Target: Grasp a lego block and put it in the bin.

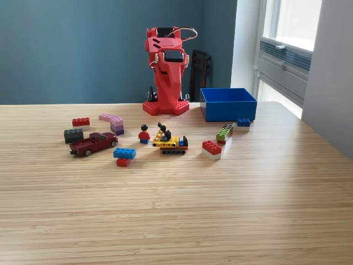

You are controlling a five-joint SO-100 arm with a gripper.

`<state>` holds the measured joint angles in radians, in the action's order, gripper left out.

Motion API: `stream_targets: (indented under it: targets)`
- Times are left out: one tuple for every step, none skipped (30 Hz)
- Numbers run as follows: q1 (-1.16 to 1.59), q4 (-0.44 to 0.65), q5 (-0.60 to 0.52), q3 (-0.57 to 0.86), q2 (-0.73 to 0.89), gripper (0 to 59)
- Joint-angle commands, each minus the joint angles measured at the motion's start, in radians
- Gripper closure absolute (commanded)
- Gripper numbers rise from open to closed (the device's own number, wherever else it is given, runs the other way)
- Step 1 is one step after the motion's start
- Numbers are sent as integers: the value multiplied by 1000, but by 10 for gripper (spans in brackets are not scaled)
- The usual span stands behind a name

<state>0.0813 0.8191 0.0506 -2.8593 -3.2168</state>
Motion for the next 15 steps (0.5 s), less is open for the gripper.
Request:
stream_targets:
  targets:
    - [15, -34, -31, 155, 123, 460]
    - [14, -34, -43, 190, 167, 463]
    - [12, -32, -55, 227, 215, 465]
    - [11, -32, -64, 259, 262, 467]
    - [8, -31, -74, 295, 310, 467]
    - [5, -26, -83, 328, 356, 465]
    - [-2, -21, -92, 359, 402, 461]
    - [-8, -15, -100, 390, 445, 455]
    - [-15, -8, -109, 422, 486, 439]
    - [-26, 2, -121, 456, 526, 416]
    - [-38, 17, -137, 495, 566, 398]
    - [-51, 37, -149, 538, 601, 384]
    - [-63, 55, -156, 581, 635, 376]
    - [-78, 75, -164, 629, 669, 372]
    - [-95, 94, -167, 676, 701, 370]
